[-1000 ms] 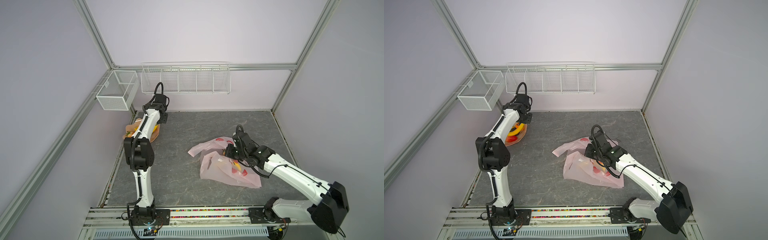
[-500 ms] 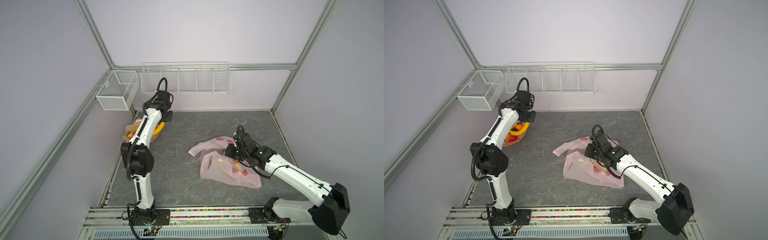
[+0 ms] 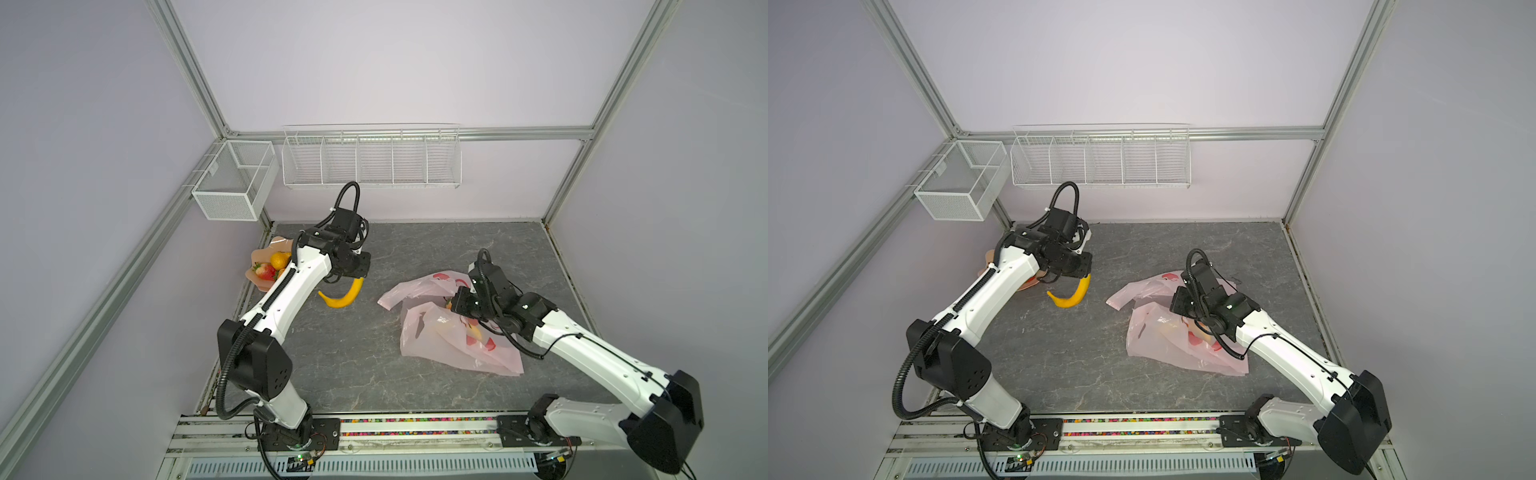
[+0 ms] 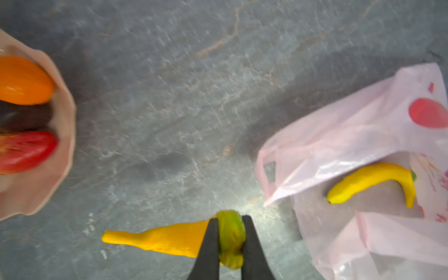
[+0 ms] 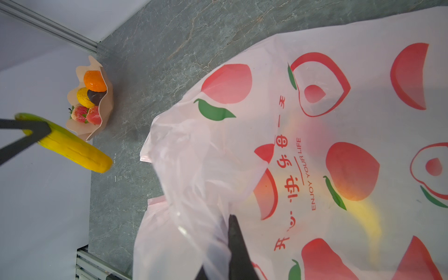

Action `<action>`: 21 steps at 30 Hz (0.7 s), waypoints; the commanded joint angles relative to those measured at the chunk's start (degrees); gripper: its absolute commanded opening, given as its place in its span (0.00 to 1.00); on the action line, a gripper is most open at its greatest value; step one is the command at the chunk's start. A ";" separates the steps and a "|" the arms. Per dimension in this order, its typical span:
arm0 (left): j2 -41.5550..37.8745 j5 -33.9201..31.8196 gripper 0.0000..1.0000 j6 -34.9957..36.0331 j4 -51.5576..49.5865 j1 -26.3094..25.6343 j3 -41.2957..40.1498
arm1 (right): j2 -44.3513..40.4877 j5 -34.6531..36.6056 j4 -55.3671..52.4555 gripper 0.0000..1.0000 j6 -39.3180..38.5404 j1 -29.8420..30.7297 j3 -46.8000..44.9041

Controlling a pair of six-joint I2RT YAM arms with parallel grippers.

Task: Place the fruits into the plastic bag
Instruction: Pick up the fruit from the plate, then place the fruit in the plastic bag.

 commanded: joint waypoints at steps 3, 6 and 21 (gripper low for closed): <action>-2.89 7.44 0.00 -6.78 3.18 -5.11 -5.69 | -1.16 -0.45 -0.40 0.06 -0.27 0.05 -0.60; -3.64 10.32 0.00 -9.39 6.53 -7.09 -8.34 | -1.03 -0.79 -0.27 0.06 -0.32 0.12 -0.64; 6.85 12.98 0.00 -11.90 11.37 -11.40 -0.96 | -1.46 -1.54 0.21 0.06 -0.16 0.06 -1.17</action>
